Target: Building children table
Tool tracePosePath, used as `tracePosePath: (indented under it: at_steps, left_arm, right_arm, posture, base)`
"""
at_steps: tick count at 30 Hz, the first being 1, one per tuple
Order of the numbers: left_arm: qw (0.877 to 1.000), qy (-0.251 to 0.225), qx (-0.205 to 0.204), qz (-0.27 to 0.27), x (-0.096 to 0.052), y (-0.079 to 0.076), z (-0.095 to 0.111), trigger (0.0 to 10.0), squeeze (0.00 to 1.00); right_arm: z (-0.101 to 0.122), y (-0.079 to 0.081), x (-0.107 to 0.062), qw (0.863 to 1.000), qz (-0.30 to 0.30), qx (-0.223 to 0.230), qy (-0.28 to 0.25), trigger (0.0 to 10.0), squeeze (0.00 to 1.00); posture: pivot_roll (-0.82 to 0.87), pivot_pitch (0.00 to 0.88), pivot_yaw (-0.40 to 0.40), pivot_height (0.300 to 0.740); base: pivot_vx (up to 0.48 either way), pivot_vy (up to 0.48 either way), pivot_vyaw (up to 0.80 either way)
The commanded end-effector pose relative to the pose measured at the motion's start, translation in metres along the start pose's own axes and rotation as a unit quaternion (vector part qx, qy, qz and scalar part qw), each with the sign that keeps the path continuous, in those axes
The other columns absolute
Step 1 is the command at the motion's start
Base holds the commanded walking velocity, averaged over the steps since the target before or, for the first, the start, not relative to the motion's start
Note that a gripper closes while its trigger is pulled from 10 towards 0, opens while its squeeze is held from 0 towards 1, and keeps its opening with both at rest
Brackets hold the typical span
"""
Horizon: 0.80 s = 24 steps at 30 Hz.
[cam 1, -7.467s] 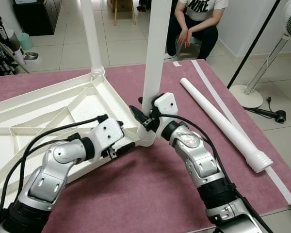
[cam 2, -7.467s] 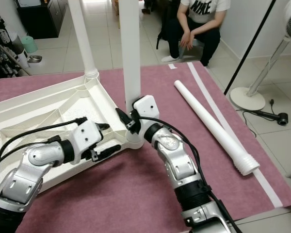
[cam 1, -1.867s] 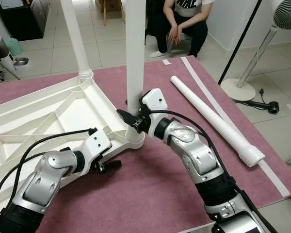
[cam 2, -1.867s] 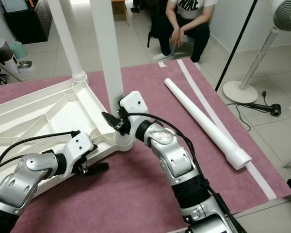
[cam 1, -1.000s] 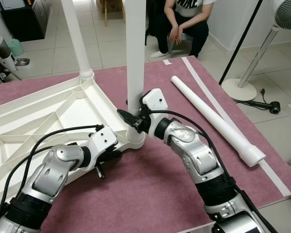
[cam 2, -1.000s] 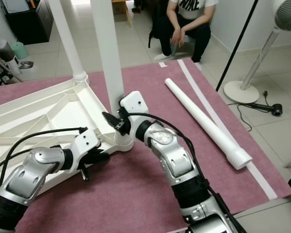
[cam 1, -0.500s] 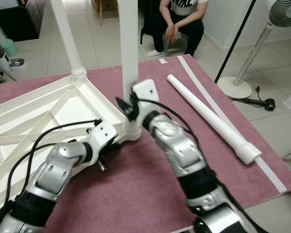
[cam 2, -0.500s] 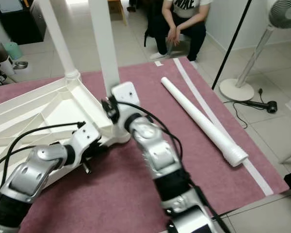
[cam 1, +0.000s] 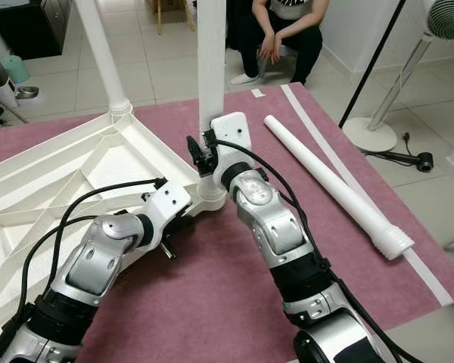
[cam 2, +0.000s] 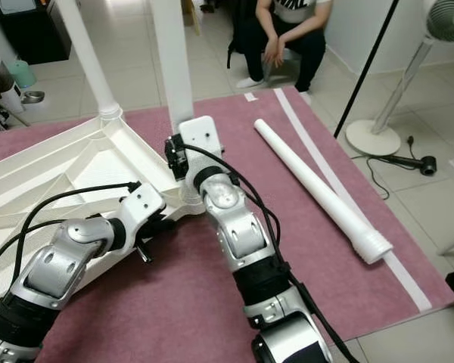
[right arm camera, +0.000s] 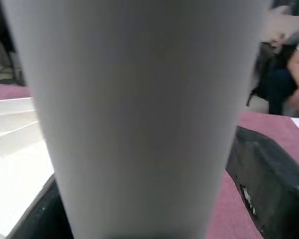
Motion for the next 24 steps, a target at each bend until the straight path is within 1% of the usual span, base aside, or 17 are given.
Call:
tracePosePath:
  at_steps: [1,2,3,4,5,6,7,9,10,13,15,16,17,20,21,23,24]
  left_arm:
    - [0.998,-0.053,0.036,-0.019,-0.007,-0.009,0.028,0.0,0.0]
    - [0.998,-0.053,0.036,-0.019,-0.007,-0.009,0.028,0.0,0.0]
    - [0.997,-0.051,0.042,-0.025,-0.01,-0.011,0.026,0.0,0.0]
    - [0.997,-0.051,0.042,-0.025,-0.01,-0.011,0.026,0.0,0.0]
    - [0.997,-0.049,0.052,-0.037,-0.017,-0.013,0.022,0.0,0.0]
    - [0.997,-0.049,0.052,-0.037,-0.017,-0.013,0.022,0.0,0.0]
    - [0.996,-0.049,0.061,-0.052,-0.024,-0.016,0.019,0.0,0.0]
    - [0.996,-0.049,0.061,-0.052,-0.024,-0.016,0.019,0.0,0.0]
    - [0.994,-0.052,0.072,-0.07,-0.032,-0.021,0.016,0.0,0.0]
    - [0.994,-0.052,0.072,-0.07,-0.032,-0.021,0.016,0.0,0.0]
    - [0.988,-0.071,0.082,-0.108,-0.048,-0.032,0.016,0.0,0.0]
    - [0.988,-0.071,0.082,-0.108,-0.048,-0.032,0.016,0.0,0.0]
    - [0.987,-0.077,0.083,-0.116,-0.052,-0.034,0.016,0.0,0.0]
    - [0.987,-0.077,0.083,-0.116,-0.052,-0.034,0.016,0.0,0.0]
    - [0.986,-0.081,0.082,-0.119,-0.053,-0.035,0.017,0.0,0.0]
    - [0.986,-0.081,0.082,-0.119,-0.053,-0.035,0.017,0.0,0.0]
    - [0.987,-0.084,0.078,-0.111,-0.051,-0.033,0.018,0.0,0.0]
  right_arm:
    - [0.012,0.015,-0.009,0.996,0.084,0.01,-0.023,10.0,0.0]
    - [0.012,0.015,-0.009,0.996,0.084,0.01,-0.023,10.0,0.0]
    - [0.021,0.033,-0.028,0.98,0.194,0.003,-0.042,10.0,0.0]
    - [0.021,0.033,-0.028,0.98,0.194,0.003,-0.042,10.0,0.0]
    - [0.024,0.04,-0.054,0.955,0.293,-0.013,-0.045,10.0,0.0]
    - [0.024,0.04,-0.054,0.955,0.293,-0.013,-0.045,10.0,0.0]
    - [0.021,0.039,-0.074,0.934,0.355,-0.027,-0.032,10.0,0.0]
    - [0.021,0.039,-0.074,0.934,0.355,-0.027,-0.032,10.0,0.0]
    - [0.017,0.033,-0.088,0.918,0.394,-0.039,-0.013,10.0,0.0]
    - [0.017,0.033,-0.088,0.918,0.394,-0.039,-0.013,10.0,0.0]
    - [0.015,0.027,-0.104,0.888,0.457,-0.039,0.01,10.0,0.0]
    - [0.015,0.027,-0.104,0.888,0.457,-0.039,0.01,10.0,0.0]
    - [0.016,0.028,-0.106,0.876,0.481,-0.032,0.013,10.0,0.0]
    - [0.016,0.028,-0.106,0.876,0.481,-0.032,0.013,10.0,0.0]
    - [0.017,0.029,-0.106,0.869,0.494,-0.028,0.013,0.4,0.0]
    - [0.017,0.029,-0.106,0.869,0.494,-0.028,0.013,0.4,0.0]
    - [0.015,0.033,-0.098,0.875,0.484,-0.024,0.012,0.0,0.0]
  posture:
    - [0.08,0.0,0.058,0.74]
    - [0.08,0.0,0.058,0.74]
    - [0.08,0.0,0.058,0.74]
    - [0.08,0.0,0.058,0.74]
    - [0.08,0.0,0.057,0.74]
    - [0.08,0.0,0.057,0.74]
    - [0.08,0.0,0.056,0.74]
    - [0.08,0.0,0.056,0.74]
    - [0.08,0.0,0.056,0.74]
    - [0.08,0.0,0.056,0.74]
    - [0.08,0.0,0.05,0.74]
    - [0.08,0.0,0.05,0.74]
    - [0.09,0.0,0.046,0.74]
    - [0.09,0.0,0.046,0.74]
    - [0.09,0.0,0.046,0.74]
    - [0.09,0.0,0.046,0.74]
    - [0.1,0.0,0.039,0.74]
  base:
    - [0.0,0.0,0.0]
    - [0.0,0.0,0.0]
    - [0.0,0.0,0.0]
    - [0.0,0.0,0.0]
    - [0.0,0.0,0.0]
    - [0.0,0.0,0.0]
    - [0.0,0.0,0.0]
    - [0.0,0.0,0.0]
    - [0.0,0.0,0.0]
    - [0.0,0.0,0.0]
    - [0.0,0.0,0.0]
    - [0.0,0.0,0.0]
    - [0.0,0.0,0.0]
    - [0.0,0.0,0.0]
    - [0.0,0.0,0.0]
    - [0.0,0.0,0.0]
    - [0.0,0.0,0.0]
Point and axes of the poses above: a point about 5 cm out from each wrist's last joint towards the gripper, its own x axis pointing out of the wrist towards the gripper, its own z axis along the axis of the wrist's last joint, y = z × x, the point moved 6 cm from there along x, pointing out of the wrist towards the gripper, and after that the axes turned 1 degree about x, right-handed, at the moved point
